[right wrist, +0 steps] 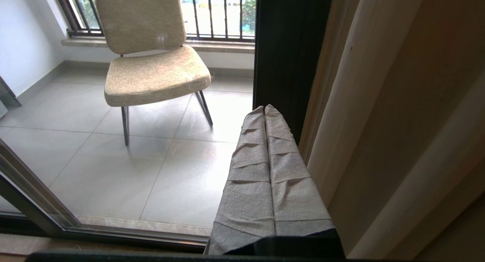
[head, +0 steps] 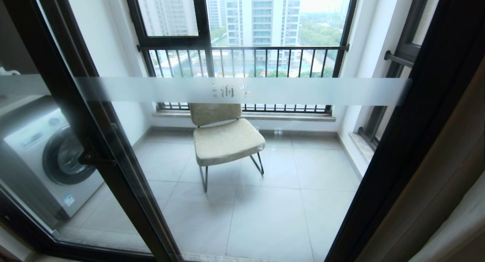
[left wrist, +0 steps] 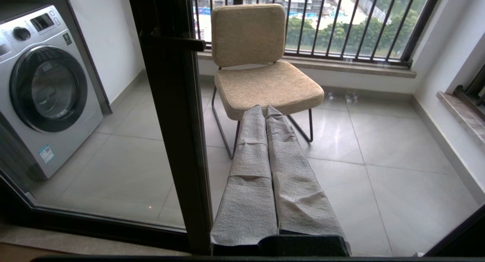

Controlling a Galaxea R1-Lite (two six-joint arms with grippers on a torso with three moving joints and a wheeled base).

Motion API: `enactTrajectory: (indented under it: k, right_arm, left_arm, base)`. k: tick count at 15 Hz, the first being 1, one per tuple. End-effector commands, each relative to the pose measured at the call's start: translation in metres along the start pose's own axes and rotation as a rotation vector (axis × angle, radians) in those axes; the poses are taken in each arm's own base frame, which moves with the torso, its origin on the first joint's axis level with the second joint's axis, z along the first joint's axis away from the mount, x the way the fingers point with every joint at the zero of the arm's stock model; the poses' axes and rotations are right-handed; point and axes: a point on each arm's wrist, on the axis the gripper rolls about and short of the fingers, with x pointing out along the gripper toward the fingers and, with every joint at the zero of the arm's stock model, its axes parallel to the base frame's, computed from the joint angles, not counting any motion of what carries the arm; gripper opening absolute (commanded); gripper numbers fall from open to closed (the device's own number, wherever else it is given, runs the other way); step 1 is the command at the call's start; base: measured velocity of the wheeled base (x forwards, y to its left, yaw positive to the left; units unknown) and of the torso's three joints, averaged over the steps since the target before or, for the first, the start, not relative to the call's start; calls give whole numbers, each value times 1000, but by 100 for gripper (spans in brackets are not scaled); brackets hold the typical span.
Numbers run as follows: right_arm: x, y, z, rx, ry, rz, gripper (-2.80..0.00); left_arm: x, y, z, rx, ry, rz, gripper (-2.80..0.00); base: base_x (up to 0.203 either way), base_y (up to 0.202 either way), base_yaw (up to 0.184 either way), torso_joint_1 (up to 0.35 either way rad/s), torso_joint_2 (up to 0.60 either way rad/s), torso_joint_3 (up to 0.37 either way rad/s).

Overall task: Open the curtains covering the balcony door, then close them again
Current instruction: Close the inner curtains on both sides

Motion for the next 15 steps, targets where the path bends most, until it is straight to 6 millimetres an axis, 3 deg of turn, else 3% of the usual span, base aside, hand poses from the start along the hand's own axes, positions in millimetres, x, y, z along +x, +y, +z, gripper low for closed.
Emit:
enactTrajectory:
  k: [1,15]
  right_arm:
    - [0,0,0,-1,0,0,-280]
    - [0,0,4,-28,-42,-3,-280]
  left_arm:
    - [0,0,0,-1,-1,1,-280]
    - [0,0,0,-1,-1,0,-280]
  base:
    - [0,0,0,0,0,0]
    - [0,0,0,0,0,0]
